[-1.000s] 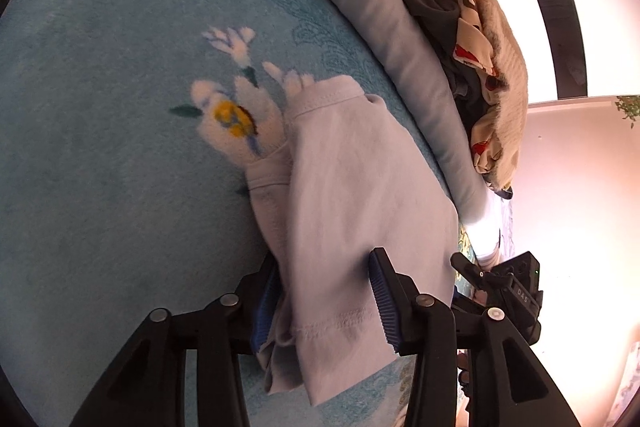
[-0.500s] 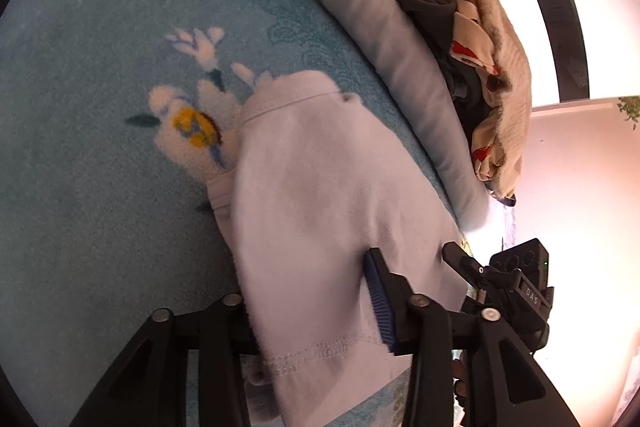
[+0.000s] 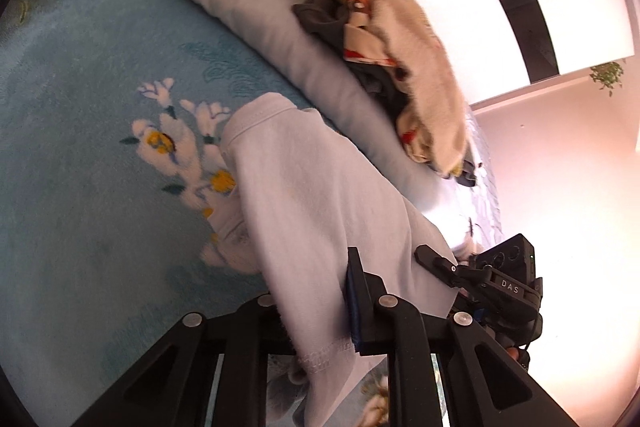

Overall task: Fold clothes
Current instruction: 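Lift the folded shirt with both grippers and carry it toward the dark grey pile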

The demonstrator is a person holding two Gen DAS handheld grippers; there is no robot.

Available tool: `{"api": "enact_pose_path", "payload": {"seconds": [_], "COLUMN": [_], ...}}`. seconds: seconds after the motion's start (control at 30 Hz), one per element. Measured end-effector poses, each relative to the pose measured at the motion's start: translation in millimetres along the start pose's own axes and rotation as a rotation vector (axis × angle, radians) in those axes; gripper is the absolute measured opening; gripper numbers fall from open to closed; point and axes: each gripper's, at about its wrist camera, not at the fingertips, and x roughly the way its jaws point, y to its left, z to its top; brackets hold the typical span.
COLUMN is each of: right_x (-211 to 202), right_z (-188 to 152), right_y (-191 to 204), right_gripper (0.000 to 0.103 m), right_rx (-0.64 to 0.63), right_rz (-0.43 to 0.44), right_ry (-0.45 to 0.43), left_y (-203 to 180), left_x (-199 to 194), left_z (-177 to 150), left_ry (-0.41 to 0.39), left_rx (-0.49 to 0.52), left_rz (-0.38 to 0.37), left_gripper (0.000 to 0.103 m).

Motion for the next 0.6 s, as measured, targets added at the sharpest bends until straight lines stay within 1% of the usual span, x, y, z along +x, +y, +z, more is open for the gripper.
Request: {"api": "enact_pose_path", "payload": {"seconds": [0.1, 0.23, 0.33, 0.43, 0.6], "right_x": [-26.9, -68.0, -99.7, -129.3, -184.2], "right_z": [-12.5, -28.7, -41.9, -52.0, -67.0], "right_y": [10.7, 23.9, 31.0, 34.2, 32.5], "right_gripper": [0.012, 0.012, 0.012, 0.012, 0.012], "right_rx": [-0.029, -0.061, -0.077, -0.097, -0.125], "right_rz": [0.017, 0.026, 0.049, 0.056, 0.073], "right_ry": [-0.024, -0.064, -0.111, -0.148, -0.217], "left_y": [-23.7, -64.4, -92.5, -123.1, -166.4], "left_x": [-9.4, -19.8, -25.0, -26.7, -18.7], "left_z": [-11.5, -28.7, -39.0, -49.7, -67.1], "left_ry": [0.004, 0.004, 0.004, -0.002, 0.009], "left_rx": [0.026, 0.106, 0.141, 0.185, 0.213], "left_rz": [-0.020, -0.036, -0.055, -0.072, -0.107], "left_gripper": [0.018, 0.018, 0.019, 0.019, 0.019]}}
